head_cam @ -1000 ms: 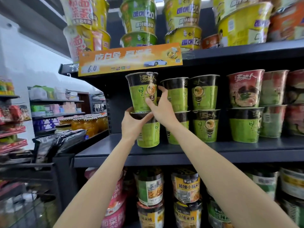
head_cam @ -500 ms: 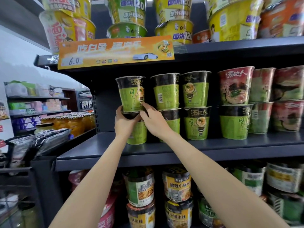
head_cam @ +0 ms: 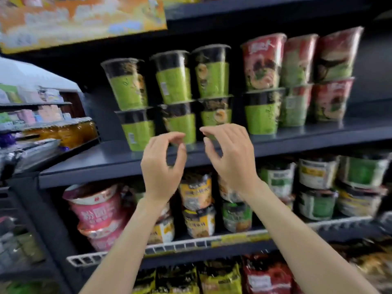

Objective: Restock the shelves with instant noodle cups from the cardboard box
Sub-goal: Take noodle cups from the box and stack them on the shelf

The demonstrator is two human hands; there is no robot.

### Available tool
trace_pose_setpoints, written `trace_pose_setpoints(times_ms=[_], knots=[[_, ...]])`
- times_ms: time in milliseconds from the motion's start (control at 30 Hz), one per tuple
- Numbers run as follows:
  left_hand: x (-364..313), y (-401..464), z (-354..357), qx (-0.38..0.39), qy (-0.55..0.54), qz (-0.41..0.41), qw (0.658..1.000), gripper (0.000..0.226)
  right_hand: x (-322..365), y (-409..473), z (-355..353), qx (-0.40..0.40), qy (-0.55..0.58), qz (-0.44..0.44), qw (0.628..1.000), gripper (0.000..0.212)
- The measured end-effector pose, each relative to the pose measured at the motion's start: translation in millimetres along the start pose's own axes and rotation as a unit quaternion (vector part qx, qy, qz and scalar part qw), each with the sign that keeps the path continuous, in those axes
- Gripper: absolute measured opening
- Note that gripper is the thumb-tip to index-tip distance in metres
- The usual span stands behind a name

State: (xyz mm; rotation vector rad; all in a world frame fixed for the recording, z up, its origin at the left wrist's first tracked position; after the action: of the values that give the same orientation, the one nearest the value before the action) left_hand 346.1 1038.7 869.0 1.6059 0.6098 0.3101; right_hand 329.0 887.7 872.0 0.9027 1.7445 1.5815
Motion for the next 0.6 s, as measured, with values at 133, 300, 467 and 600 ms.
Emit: trace_pose_setpoints(times_ms=[133, 300, 467, 600], knots=[[-72.3, -75.9, 58.1, 0.102, -0.063, 0.029, 0.992, 0.021, -31.9, -81.3, -99.2, 0.01, -0.051, 0.012, 0.999, 0.015], [-160.2, -215.3, 161.6, 0.36, -0.139, -0.01, 0.923, 0.017, -89.0, -216.0, -225.8, 0.17, -0.091, 0.114, 0.975, 0.016], [-252.9, -364.1, 255.6, 0.563, -0.192, -0.145, 0.791, 0.026, -129.0, -372.4, -358.5, 0.294, -0.193, 0.314, 0.882, 0.023], [-321.0, -467.5, 313.6, 0.623, -0.228, -0.284, 0.692, 0.017, -146.2, -494.1, -442.0, 0.375, -0.231, 0.496, 0.748, 0.022]])
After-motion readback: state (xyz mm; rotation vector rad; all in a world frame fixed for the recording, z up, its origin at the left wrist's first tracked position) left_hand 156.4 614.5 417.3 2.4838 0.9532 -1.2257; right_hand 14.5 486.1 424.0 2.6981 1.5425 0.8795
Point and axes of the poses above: each hand's wrist, its own y-axis towards the middle knuckle, its own z-axis out of the palm, x = y × z, the point moved 7 cm from there along y, towards the middle knuckle, and after that the axes turned 1 degree about y, right-handed, at the moved point
